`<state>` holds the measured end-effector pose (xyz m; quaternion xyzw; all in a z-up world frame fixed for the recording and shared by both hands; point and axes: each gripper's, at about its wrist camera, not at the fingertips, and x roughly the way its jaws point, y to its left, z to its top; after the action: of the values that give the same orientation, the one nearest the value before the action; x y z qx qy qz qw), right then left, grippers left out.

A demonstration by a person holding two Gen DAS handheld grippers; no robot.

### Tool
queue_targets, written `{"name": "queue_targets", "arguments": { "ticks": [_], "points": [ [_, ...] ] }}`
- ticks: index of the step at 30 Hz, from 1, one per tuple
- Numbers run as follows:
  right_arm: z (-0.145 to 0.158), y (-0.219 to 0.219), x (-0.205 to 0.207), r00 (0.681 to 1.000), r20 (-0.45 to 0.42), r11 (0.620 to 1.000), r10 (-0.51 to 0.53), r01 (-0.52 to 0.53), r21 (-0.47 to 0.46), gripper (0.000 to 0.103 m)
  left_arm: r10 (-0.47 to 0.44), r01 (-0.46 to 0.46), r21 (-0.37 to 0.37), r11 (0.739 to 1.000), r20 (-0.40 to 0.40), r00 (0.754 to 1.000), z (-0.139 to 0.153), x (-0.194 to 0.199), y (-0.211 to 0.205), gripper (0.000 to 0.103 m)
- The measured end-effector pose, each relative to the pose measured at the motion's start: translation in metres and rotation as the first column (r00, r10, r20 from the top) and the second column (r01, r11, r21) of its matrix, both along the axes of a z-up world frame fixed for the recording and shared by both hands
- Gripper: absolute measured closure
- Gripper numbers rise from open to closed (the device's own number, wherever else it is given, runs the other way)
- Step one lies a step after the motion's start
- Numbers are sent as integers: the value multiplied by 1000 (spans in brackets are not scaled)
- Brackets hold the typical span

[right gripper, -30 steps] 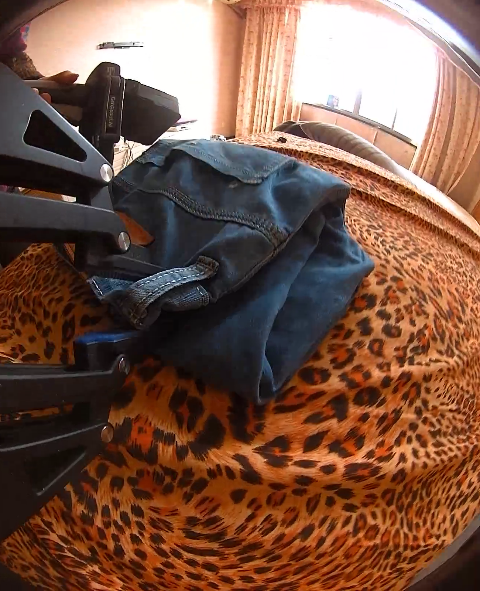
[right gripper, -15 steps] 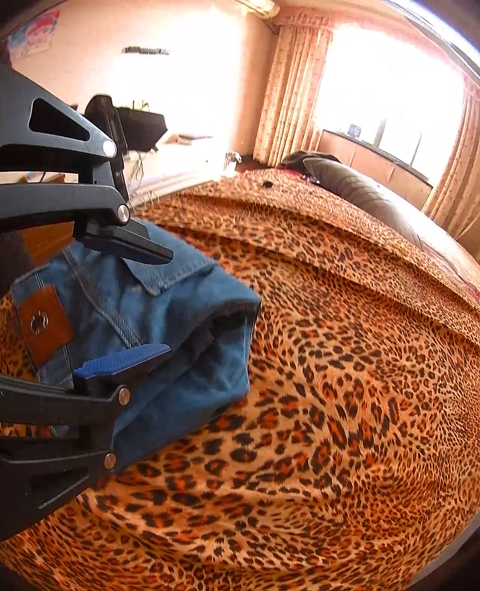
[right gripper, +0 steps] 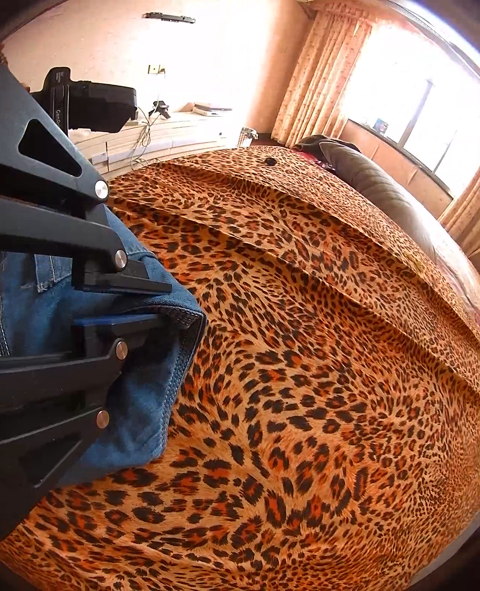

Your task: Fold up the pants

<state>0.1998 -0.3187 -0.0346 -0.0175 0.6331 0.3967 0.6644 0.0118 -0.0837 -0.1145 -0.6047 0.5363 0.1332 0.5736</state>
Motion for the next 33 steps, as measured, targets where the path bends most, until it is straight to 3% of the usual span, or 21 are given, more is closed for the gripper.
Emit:
{"name": "queue_targets", "arguments": {
  "ticks": [2, 7, 8, 10, 12, 15, 17, 18, 19, 22, 24, 26, 27, 28, 30, 33],
  "points": [
    [-25, 0, 7, 1000, -22, 997, -16, 14, -82, 94, -5, 5, -8, 1000, -11, 1000, -1, 2, 3, 73],
    [-8, -10, 16, 997, -37, 997, -70, 69, -30, 84, -97, 97, 10, 995, -14, 995, 21, -9, -1, 73],
    [0, -22, 17, 995, -43, 996, -86, 86, -15, 81, -109, 109, 6, 994, -2, 994, 26, -15, -4, 73],
    [9, -47, 14, 994, -91, 997, -68, 70, 21, 64, -145, 145, -11, 989, 16, 989, 29, -16, -15, 72],
    [12, -71, 7, 992, -113, 999, -46, 48, 10, 58, -184, 184, -5, 983, 30, 982, 28, -11, -28, 72],
    [9, -95, -7, 992, -120, 1000, -23, 20, -23, 58, -282, 282, 68, 957, -18, 959, 24, 9, -48, 70],
    [6, -103, -20, 999, -41, 997, 18, -21, -74, 81, -333, 339, 113, 934, -70, 940, 17, 17, -59, 70],
    [-1, -108, -25, 999, 18, 988, 45, -42, -146, 84, -345, 353, 131, 926, -78, 935, 17, 20, -62, 70],
    [-8, -110, -31, 997, 41, 979, 62, -53, -196, 84, -360, 369, 142, 919, -85, 929, 20, 22, -64, 70],
    [10, -124, -28, 998, 56, 993, -12, 18, -117, 77, -398, 403, 154, 902, -66, 915, 40, 21, -63, 70],
    [29, -146, -26, 994, 35, 994, -105, 106, -22, 75, -439, 439, 217, 872, -50, 897, 62, 20, -63, 67],
    [40, -170, -28, 983, -14, 982, -184, 184, 45, 61, -478, 474, 318, 821, -72, 876, 83, 25, -64, 50],
    [42, -180, -31, 976, -25, 974, -217, 218, 60, 50, -490, 485, 377, 790, -88, 867, 94, 29, -65, 40],
    [42, -186, -36, 969, -29, 967, -244, 245, 63, 47, -501, 490, 426, 760, -95, 860, 103, 35, -67, 35],
    [38, -200, -46, 954, -48, 952, -295, 298, 65, 47, -527, 505, 488, 712, -104, 844, 113, 50, -69, 33],
    [23, -219, -62, 916, -114, 917, -384, 393, 63, 47, -566, 536, 494, 684, -104, 818, 115, 80, -66, 33]
  ]
}}
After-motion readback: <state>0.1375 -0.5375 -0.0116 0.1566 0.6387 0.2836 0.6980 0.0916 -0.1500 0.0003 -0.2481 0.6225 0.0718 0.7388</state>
